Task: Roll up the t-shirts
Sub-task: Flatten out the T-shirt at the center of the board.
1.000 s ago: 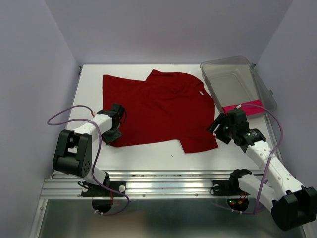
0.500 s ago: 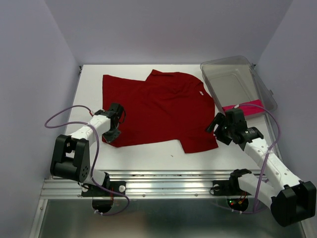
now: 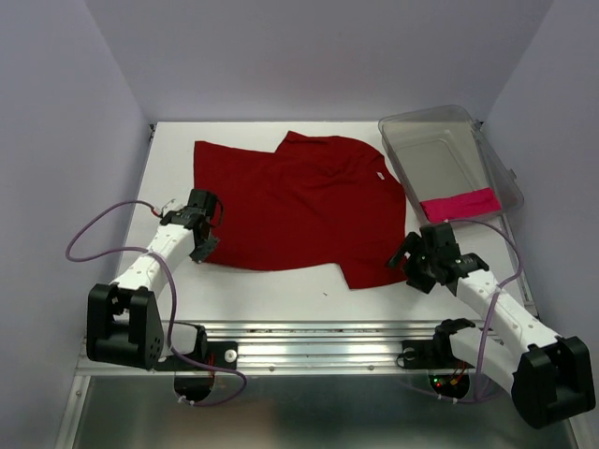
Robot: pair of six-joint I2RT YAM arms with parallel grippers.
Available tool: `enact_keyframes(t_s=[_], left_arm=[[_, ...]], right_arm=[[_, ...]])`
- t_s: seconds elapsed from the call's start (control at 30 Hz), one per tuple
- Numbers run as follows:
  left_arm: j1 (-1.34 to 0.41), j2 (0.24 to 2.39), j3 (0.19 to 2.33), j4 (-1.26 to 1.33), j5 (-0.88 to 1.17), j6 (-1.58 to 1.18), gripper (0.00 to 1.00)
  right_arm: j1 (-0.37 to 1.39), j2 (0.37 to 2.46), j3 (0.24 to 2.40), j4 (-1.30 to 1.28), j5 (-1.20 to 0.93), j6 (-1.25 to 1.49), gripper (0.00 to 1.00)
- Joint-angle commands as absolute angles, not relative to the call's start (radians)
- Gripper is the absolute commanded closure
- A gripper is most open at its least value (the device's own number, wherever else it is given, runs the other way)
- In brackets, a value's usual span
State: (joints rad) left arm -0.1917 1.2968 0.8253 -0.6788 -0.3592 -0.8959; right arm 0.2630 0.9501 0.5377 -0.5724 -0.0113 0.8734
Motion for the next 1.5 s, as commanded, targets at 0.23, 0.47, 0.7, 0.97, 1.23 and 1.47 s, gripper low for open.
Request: enact_keyframes(t_s=[0.23,0.47,0.7,0.97,1.23,1.47], left_arm=[[-0.089,1.226,0.819,-0.632,-0.337,-0.845,1.00],[-0.084,1.238,0.814,-0.607,-0.318,-0.838,1.00],[-0.066,1.287,0.892,-0.575,-0.295,-0.795,1.00],[-0.008,1.425,1.383,-0.656,-0.284,-0.674,1.00],[0.075,1.358,1.366,-0.609,-0.235,-0.617,1.00],[0.086,1.330,0.939,-0.497,-0.155,-0.669,1.00]], right_arm=[[0.265,0.922,0.373,-0.410,-0.005,0.985,0.35],[0.265,1.003,0.316,-0.185,-0.005,1.028,0.68],[0.265,1.170,0.520,-0.098,0.034,0.988,0.99],[0.265,1.356,1.156,-0.176,0.092,0.845,0.99],[0.287,1.241,1.044,-0.184,0.020,0.848,0.99],[0.319,1.005,0.582,-0.254,0.011,0.975,0.99]])
